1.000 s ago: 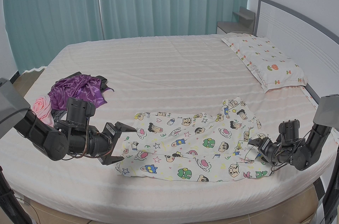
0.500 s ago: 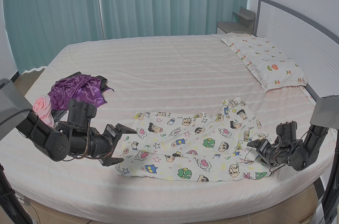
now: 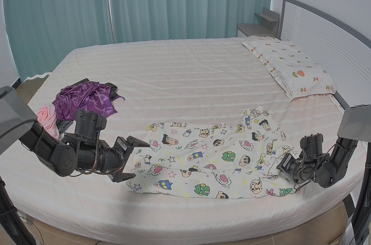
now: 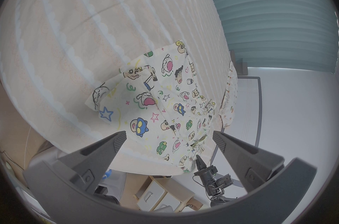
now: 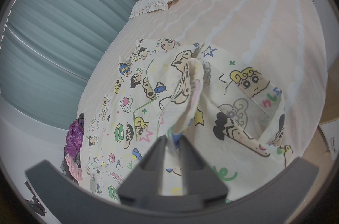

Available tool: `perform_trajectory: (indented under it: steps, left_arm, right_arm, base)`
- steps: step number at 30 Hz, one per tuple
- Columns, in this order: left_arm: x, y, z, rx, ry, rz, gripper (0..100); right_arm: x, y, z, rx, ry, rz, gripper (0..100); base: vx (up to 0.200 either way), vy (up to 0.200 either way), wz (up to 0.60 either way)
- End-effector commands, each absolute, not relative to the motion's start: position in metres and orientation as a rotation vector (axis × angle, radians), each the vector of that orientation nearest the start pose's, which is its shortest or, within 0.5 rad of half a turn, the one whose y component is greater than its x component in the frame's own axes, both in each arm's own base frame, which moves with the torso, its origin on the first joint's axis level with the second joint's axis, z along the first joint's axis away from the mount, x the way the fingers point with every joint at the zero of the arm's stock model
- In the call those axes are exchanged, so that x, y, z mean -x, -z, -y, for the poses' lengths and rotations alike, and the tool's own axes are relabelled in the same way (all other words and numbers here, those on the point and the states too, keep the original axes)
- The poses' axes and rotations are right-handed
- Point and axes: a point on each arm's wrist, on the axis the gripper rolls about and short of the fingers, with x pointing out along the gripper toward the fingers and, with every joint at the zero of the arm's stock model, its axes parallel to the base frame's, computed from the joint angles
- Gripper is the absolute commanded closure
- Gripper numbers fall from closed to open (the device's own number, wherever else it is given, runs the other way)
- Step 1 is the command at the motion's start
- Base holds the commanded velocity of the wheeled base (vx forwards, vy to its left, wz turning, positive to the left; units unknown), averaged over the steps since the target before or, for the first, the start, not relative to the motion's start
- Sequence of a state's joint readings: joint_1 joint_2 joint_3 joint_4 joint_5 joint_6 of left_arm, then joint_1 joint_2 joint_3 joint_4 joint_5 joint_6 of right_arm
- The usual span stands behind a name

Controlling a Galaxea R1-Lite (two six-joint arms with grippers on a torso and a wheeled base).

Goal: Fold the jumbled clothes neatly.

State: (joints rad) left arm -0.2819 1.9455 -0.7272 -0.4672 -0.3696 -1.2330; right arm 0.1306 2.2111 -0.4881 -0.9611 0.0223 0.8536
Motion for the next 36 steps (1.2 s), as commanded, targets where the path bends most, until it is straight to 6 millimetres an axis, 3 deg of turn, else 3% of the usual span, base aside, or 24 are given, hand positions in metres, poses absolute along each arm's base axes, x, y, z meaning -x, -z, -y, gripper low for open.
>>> perform_trajectory:
  steps: [1, 8, 12, 22, 36]
  left_arm:
    - [-0.300, -0.071, 0.096, 1.160, 0.067, -1.049, 0]
    - [-0.301, -0.070, 0.096, 1.158, 0.064, -1.052, 0]
    - [-0.301, -0.069, 0.096, 1.158, 0.063, -1.054, 0]
    - [-0.301, -0.068, 0.096, 1.155, 0.059, -1.056, 0]
    - [-0.300, -0.066, 0.096, 1.153, 0.056, -1.061, 0]
  right_arm:
    - [-0.297, 0.013, -0.040, -0.764, 0.192, -0.770, 100]
    - [-0.289, 0.001, -0.046, -0.757, 0.167, -0.752, 100]
    - [-0.281, -0.008, -0.061, -0.723, 0.146, -0.733, 100]
    - [-0.273, -0.013, -0.084, -0.633, 0.204, -0.665, 100]
    - [-0.244, -0.015, -0.097, -0.571, 0.173, -0.703, 100]
  base:
    - [0.000, 0.000, 0.00]
    - [0.000, 0.000, 0.00]
    - [0.000, 0.000, 0.00]
    - [0.000, 0.000, 0.00]
    - [0.000, 0.000, 0.00]
